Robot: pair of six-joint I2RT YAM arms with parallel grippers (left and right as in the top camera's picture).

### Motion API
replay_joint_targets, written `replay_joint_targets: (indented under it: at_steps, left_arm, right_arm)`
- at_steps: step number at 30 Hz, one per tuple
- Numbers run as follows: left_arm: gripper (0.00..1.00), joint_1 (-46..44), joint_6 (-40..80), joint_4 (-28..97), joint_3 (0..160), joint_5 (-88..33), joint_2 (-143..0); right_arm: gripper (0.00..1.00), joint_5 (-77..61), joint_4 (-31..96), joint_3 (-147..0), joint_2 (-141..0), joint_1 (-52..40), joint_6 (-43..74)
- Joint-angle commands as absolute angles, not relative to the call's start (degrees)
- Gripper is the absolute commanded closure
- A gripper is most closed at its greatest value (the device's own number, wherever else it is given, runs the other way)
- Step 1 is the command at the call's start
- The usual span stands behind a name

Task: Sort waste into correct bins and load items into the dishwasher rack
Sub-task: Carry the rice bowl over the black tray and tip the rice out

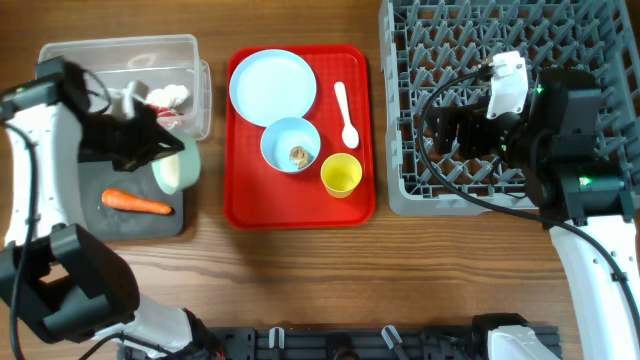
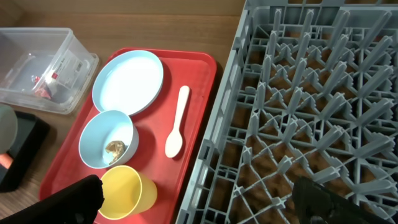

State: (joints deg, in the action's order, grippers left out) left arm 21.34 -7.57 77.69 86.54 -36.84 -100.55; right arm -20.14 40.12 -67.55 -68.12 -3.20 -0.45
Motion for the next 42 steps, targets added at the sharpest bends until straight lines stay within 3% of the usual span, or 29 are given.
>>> replay_joint_targets:
  at_steps: [1, 12, 22, 42]
  left_arm:
    - [0.96, 25.26, -14.92, 78.52, 86.39, -45.93, -99.00]
    - [0.96, 35.27, -23.94, 77.47, 78.06, -55.64, -99.15]
    - [0.96, 43.86, -24.08, 71.57, 72.97, -59.35, -99.24]
    - [0.96, 50.61, -24.01, 68.60, 68.51, -71.64, -99.44]
  right_arm:
    - [0.00, -20.84, 40.12, -68.14, -68.31, -3.03, -0.03]
    - [0.00, -20.84, 40.12, -68.14, -68.31, -3.03, -0.03]
    - [0.01, -20.84, 40.12, -68.14, -68.31, -3.03, 0.01]
    - [0.00, -20.86, 40.12, -68.14, -68.31, -3.03, 0.14]
